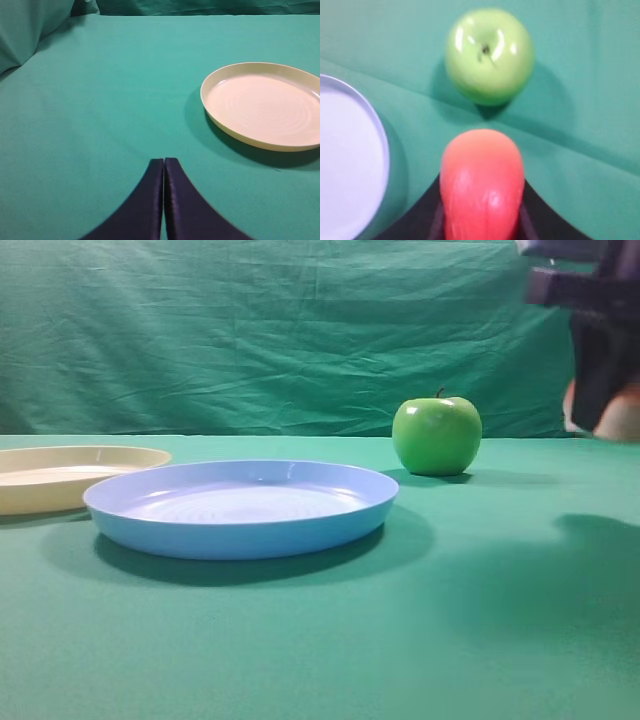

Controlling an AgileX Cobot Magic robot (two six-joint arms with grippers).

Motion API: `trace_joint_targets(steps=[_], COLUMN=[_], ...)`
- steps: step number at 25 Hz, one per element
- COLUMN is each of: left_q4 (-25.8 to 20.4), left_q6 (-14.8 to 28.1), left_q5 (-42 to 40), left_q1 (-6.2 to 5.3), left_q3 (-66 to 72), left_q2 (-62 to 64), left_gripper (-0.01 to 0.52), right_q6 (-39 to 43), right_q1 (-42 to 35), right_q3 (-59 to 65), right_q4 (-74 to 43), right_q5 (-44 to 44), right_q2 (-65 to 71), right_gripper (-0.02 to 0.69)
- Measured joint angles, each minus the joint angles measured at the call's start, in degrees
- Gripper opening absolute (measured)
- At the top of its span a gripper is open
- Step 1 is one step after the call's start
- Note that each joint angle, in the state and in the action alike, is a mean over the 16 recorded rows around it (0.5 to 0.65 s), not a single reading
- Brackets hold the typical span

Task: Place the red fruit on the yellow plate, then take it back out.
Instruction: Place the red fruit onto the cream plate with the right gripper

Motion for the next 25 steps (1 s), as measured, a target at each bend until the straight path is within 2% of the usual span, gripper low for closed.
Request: trace_joint_targets(steps=[7, 15, 25], left_q4=[0.0, 0.0, 0.0], left_q6=[0.0, 0.0, 0.0], left_q5=[0.0, 0.0, 0.0], left_q1=[0.0, 0.0, 0.0], left_q3=[0.0, 0.0, 0.0], left_q2=[0.0, 0.0, 0.0], left_gripper=[0.0, 0.0, 0.0], right_q6=[-4.0, -5.4, -7.6], right_q1=[7.4, 17.1, 24.0], right_q3=[-15.2, -32.4, -44.7], right_q4=[3.3, 3.6, 4.3], right_q5=[3.7, 5.8, 2.3], right_q2=[6.7, 20.4, 35.6], right_gripper=[0.204, 0.204, 0.204])
